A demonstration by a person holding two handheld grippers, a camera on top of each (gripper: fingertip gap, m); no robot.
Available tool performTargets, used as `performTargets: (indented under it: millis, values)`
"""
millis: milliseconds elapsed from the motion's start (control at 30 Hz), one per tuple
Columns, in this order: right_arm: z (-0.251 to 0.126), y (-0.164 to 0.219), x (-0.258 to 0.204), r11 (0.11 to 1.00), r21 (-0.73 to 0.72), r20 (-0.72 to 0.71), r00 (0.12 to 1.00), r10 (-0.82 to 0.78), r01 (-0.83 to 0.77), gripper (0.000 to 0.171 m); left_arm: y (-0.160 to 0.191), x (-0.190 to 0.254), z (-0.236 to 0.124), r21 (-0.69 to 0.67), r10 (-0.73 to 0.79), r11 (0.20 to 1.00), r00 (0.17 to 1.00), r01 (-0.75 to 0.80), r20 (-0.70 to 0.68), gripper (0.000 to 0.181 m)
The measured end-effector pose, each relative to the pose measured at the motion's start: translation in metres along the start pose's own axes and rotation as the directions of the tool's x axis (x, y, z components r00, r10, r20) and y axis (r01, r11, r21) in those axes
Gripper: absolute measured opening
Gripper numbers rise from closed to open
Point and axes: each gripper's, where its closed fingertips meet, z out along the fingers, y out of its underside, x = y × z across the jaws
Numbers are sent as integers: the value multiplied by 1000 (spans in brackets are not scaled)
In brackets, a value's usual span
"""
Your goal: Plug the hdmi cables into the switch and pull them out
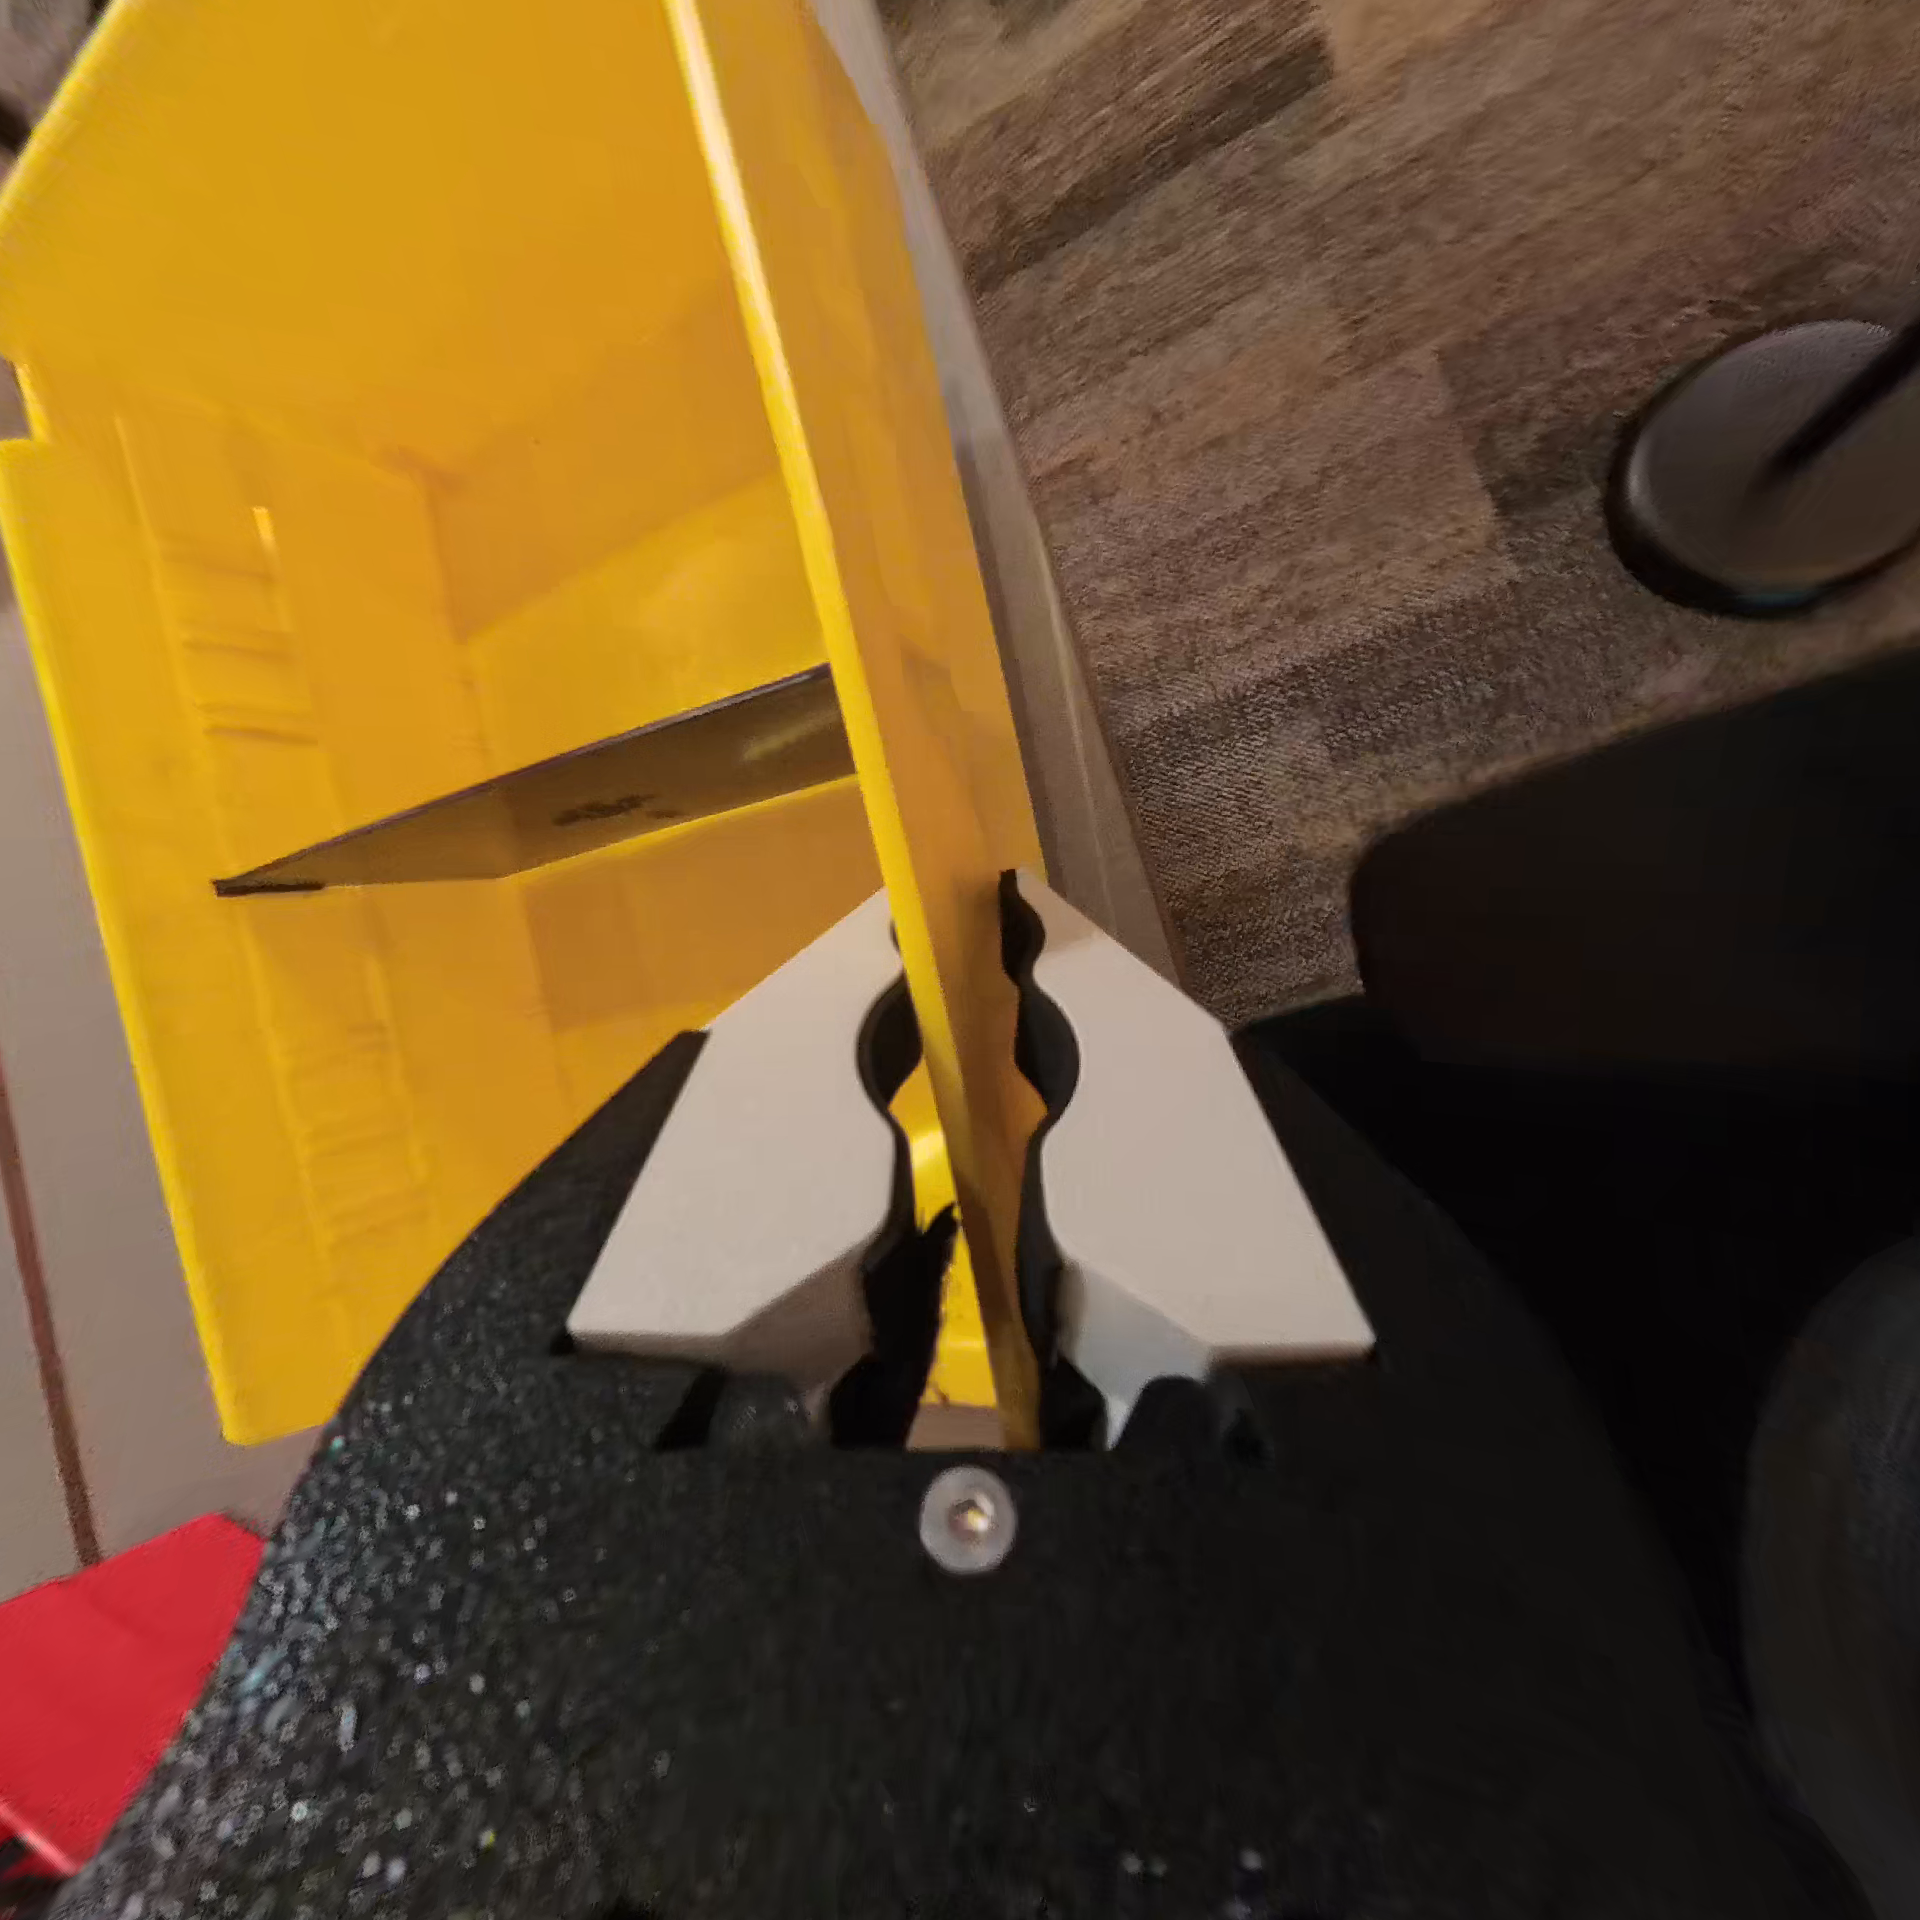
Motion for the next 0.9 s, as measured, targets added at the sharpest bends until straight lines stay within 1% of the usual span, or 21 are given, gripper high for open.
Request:
performTargets:
  millis: [33,133,167,200,267,300,367,400,467,500,533,600,667,733,800,867,900]
  values:
    - [1,4,2,1000,-13,7,1000,17,-17,15,-4,-7,12,-21,-39,999,999,40,24,11]
    - [4,15,3,998,-54,37,999,36,-34,13,-7,-30,41,-107,-100,988,986,115,136,10]
    - [6,19,1,997,-74,51,998,37,-33,12,-5,-35,50,-128,-118,982,982,137,148,11]
    - [8,24,-2,995,-96,66,997,35,-28,12,-5,-40,56,-134,-132,979,979,153,157,11]
    - [12,35,-7,990,-141,92,996,17,-4,13,-8,-44,57,-116,-143,980,976,163,163,12]
    - [14,40,-9,987,-159,104,995,2,14,17,-11,-46,53,-83,-130,986,974,147,184,19]
    - [17,49,-11,980,-192,111,993,-27,48,23,-12,-54,35,-7,-80,996,960,85,269,50]
    - [19,55,-12,974,-218,117,992,-37,62,26,-12,-55,25,43,-89,996,953,79,289,59]
    - [20,74,-17,947,-312,145,989,-39,83,28,-8,-54,2,177,-171,976,948,126,268,62]
    - [18,87,-21,917,-388,168,985,-31,95,27,-2,-58,-10,237,-226,957,940,166,255,63]
    - [15,103,-25,873,-475,190,982,-23,112,24,5,-61,-21,306,-285,929,931,209,228,71]
    - [4,135,-31,757,-630,227,973,-32,172,19,23,-68,-38,413,-418,849,897,329,146,65]
    - [-8,164,-46,637,-729,309,951,-21,251,14,46,-76,-48,482,-510,775,855,410,92,59]
    - [-26,191,-70,520,-789,421,904,70,327,10,76,-85,-50,493,-609,708,791,505,63,64]
    - [-47,214,-89,402,-815,508,848,150,418,6,107,-93,-48,485,-680,665,729,568,79,64]
    - [-61,231,-98,311,-804,571,804,166,506,0,131,-99,-47,490,-715,645,689,587,116,64]
    - [-64,239,-99,272,-796,592,791,158,541,0,140,-102,-47,498,-727,638,674,588,135,64]
